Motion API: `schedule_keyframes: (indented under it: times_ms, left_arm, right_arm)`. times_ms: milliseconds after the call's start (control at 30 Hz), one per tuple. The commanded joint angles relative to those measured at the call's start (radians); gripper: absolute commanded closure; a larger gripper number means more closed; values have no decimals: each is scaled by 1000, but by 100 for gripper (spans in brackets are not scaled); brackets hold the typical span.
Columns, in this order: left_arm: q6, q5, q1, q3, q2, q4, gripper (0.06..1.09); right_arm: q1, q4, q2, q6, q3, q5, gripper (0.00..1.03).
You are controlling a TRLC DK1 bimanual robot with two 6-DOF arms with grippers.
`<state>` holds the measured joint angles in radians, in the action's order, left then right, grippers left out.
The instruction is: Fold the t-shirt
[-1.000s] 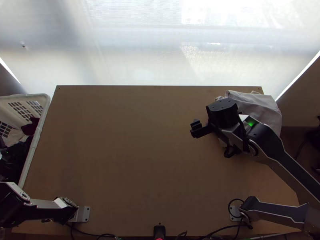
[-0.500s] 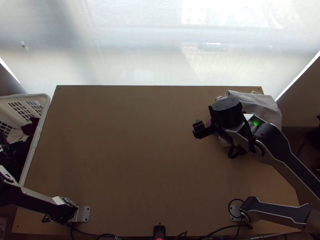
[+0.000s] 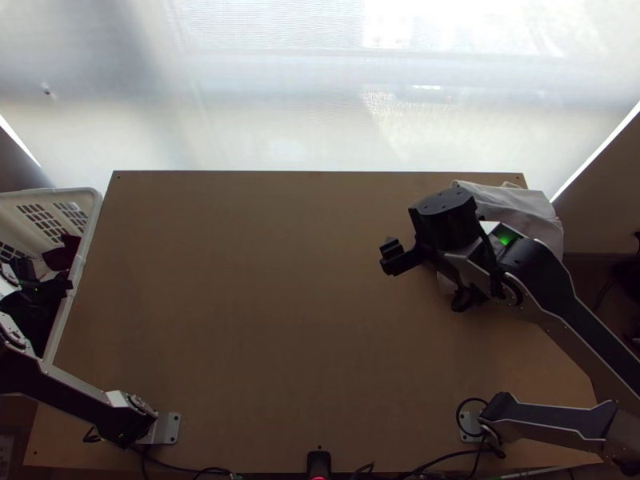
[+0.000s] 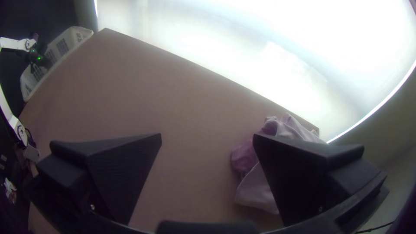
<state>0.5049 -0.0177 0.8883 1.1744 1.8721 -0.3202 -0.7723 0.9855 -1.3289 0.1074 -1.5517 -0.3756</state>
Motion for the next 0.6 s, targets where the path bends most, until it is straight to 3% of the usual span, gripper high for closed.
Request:
schedule_keyframes:
  times_ms: [0,200,300,367,500,567]
  left_arm:
    - [-8,-13,-40,-7,-27,-40,49]
    - [18,-21,-29,2,18,-37,80]
    - [40,-19,-12,14,45,-37,80]
    - [50,-19,1,18,48,-34,64]
    - [64,-19,20,13,42,-34,14]
    - [69,-19,24,13,35,-33,12]
  right_arm:
    - [5,1,-24,-3,-19,0,5]
    - [16,-4,-26,-3,-16,0,5]
    - [25,-2,-26,-5,-16,0,5]
    - [27,-2,-26,-11,-16,0,5]
    - [27,-2,-29,-11,-16,0,5]
    - [27,-7,-32,-11,-18,0,5]
